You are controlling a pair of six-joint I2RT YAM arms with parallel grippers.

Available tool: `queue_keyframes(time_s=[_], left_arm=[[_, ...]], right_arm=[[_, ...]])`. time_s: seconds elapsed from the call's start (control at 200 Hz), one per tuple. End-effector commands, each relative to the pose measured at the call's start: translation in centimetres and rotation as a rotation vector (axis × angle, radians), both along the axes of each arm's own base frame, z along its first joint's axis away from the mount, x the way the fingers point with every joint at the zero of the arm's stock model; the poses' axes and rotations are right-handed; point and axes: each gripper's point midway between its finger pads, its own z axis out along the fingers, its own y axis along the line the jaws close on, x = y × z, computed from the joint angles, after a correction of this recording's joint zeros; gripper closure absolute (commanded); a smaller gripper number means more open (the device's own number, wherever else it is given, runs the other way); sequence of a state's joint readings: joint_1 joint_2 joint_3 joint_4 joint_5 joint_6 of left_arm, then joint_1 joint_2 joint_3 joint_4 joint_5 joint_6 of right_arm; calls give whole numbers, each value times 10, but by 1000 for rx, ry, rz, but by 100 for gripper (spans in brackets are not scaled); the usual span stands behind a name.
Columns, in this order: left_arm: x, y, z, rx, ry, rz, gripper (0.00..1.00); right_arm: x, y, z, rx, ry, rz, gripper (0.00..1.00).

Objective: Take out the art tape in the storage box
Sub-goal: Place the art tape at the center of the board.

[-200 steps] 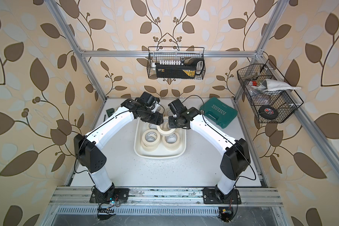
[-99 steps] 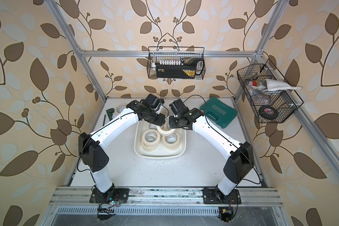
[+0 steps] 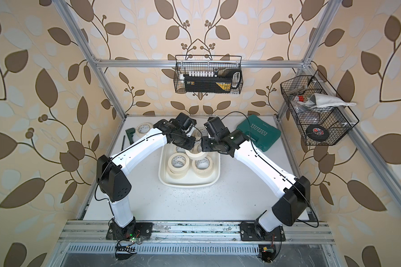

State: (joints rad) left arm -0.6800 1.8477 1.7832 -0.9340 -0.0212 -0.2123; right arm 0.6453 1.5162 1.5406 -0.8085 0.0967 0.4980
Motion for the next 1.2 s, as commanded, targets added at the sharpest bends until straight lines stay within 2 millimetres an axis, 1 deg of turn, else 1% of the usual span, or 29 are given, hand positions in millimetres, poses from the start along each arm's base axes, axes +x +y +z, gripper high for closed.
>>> queue_keyframes(time_s=[0.0,0.105,0.205,0.245,0.315,0.425,0.485,0.49,0.5,0.54,0.64,0.76,0.765,0.775,0.89,0.965,1.095,1.199], left_arm=[[10,11,44,-34,-108,54,89],[22,30,56,1,-139,117,90],[39,58,67,22,-160,209,89],[48,73,72,24,-167,263,87],[63,108,78,31,-167,373,85],[81,163,86,2,-150,553,85],[86,188,83,7,-138,628,85],[87,190,89,0,-151,635,86],[89,193,94,-5,-163,645,86],[92,207,98,0,-177,688,86],[97,243,97,16,-187,794,86],[104,277,86,21,-174,901,86],[103,279,80,31,-159,905,86],[103,282,74,39,-148,913,87],[110,301,43,42,-93,975,88],[114,306,21,34,-39,1003,89],[119,306,-16,32,44,1030,91],[122,305,-40,31,83,1043,91]], right_arm=[[-9,-7,20,19,-51,10,40],[-17,-14,37,38,-94,4,38],[-21,-22,47,49,-131,-8,37],[-23,-24,51,53,-145,-12,36],[-25,-28,55,53,-161,-19,36],[-27,-36,58,51,-188,-44,36],[-28,-40,59,51,-203,-57,37],[-28,-41,60,51,-205,-58,36],[-28,-41,59,50,-206,-59,37],[-28,-44,59,45,-210,-66,36],[-29,-47,56,34,-209,-73,36],[-30,-48,51,27,-198,-76,37],[-30,-48,50,27,-197,-75,37],[-30,-48,50,27,-197,-75,36],[-29,-47,43,22,-179,-70,36],[-27,-45,38,18,-167,-67,36],[-24,-42,30,8,-144,-63,36],[-22,-40,25,4,-130,-58,36]])
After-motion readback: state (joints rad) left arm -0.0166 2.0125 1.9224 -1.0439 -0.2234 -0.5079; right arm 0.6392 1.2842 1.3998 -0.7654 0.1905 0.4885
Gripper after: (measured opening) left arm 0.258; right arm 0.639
